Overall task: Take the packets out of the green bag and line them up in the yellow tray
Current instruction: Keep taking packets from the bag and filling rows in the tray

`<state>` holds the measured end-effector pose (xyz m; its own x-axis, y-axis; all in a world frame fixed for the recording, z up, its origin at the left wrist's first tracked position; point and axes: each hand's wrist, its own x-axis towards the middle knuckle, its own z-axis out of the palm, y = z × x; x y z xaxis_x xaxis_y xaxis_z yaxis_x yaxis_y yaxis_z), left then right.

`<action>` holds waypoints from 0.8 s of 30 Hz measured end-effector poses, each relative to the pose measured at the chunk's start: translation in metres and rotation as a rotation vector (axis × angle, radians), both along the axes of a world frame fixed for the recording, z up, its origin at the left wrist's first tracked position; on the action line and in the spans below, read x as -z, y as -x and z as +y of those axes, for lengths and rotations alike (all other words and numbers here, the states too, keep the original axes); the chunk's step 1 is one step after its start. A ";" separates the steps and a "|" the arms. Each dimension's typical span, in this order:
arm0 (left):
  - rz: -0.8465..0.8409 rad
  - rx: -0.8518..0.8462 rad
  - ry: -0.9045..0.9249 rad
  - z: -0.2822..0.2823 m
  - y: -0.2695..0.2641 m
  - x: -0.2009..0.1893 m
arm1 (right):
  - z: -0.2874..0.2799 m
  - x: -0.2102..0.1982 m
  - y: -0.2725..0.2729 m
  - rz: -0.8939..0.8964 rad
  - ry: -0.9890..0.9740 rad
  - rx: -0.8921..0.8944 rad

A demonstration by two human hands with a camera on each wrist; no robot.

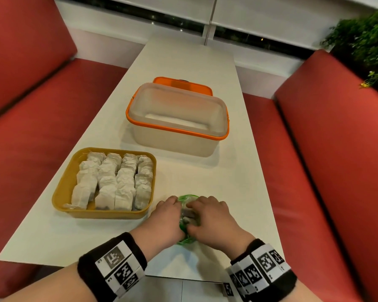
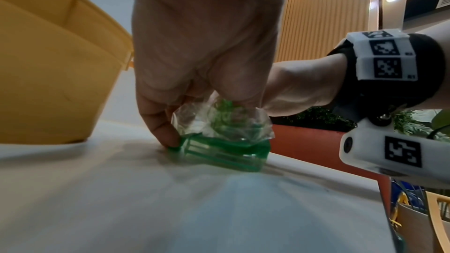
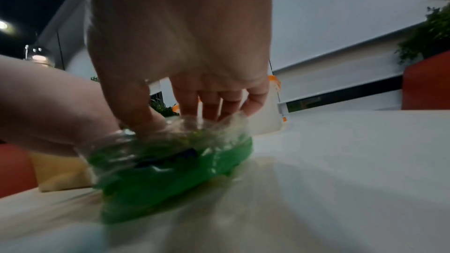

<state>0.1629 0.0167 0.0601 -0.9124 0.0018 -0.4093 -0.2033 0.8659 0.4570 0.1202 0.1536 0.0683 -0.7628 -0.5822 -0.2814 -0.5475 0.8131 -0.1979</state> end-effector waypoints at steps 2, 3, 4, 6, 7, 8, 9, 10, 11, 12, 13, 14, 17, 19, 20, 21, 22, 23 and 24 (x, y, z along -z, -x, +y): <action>0.009 0.017 0.015 0.001 0.001 -0.001 | -0.005 0.000 -0.001 0.052 -0.047 0.010; 0.018 0.024 0.021 0.001 0.000 -0.002 | -0.007 0.000 -0.001 0.069 -0.060 0.009; 0.019 0.027 0.023 0.001 0.000 -0.002 | -0.008 -0.001 -0.001 0.083 -0.076 0.002; -0.004 0.021 0.008 0.001 -0.001 -0.003 | -0.011 -0.002 0.000 0.108 -0.106 -0.027; -0.013 0.011 -0.007 0.001 0.000 -0.003 | -0.012 -0.003 0.001 0.116 -0.113 -0.038; -0.016 -0.001 -0.023 0.000 0.000 -0.004 | -0.013 -0.003 0.001 0.120 -0.114 -0.042; -0.022 -0.008 -0.034 0.000 0.000 -0.005 | -0.014 -0.002 0.002 0.117 -0.107 -0.036; -0.031 -0.013 -0.043 0.000 0.000 -0.005 | -0.013 -0.002 0.003 0.107 -0.091 -0.020; -0.033 -0.019 -0.050 0.000 -0.001 -0.006 | -0.012 -0.002 0.004 0.095 -0.066 -0.001; -0.036 -0.025 -0.054 0.000 0.000 -0.006 | -0.011 -0.001 0.004 0.082 -0.039 0.012; -0.036 -0.024 -0.056 0.000 0.000 -0.006 | -0.009 -0.001 0.004 0.068 -0.020 0.017; -0.036 -0.019 -0.055 0.000 0.000 -0.006 | -0.008 0.000 0.004 0.055 -0.016 0.017; -0.046 0.007 -0.048 0.001 0.001 -0.007 | -0.011 0.001 0.004 0.088 -0.088 -0.022; -0.048 0.027 -0.043 0.001 0.002 -0.010 | -0.015 0.002 0.004 0.118 -0.111 -0.051; -0.055 0.034 -0.037 0.001 0.002 -0.011 | -0.015 0.003 0.004 0.119 -0.101 -0.049; -0.064 0.038 -0.035 0.001 0.002 -0.010 | -0.015 0.005 0.005 0.111 -0.079 -0.035; -0.078 0.034 -0.036 0.001 0.001 -0.010 | -0.014 0.006 0.005 0.095 -0.043 -0.007; -0.084 0.029 -0.035 0.000 0.001 -0.010 | -0.013 0.006 0.005 0.072 0.004 0.027; -0.084 0.021 -0.034 -0.001 0.001 -0.009 | -0.011 0.005 0.006 0.047 0.058 0.063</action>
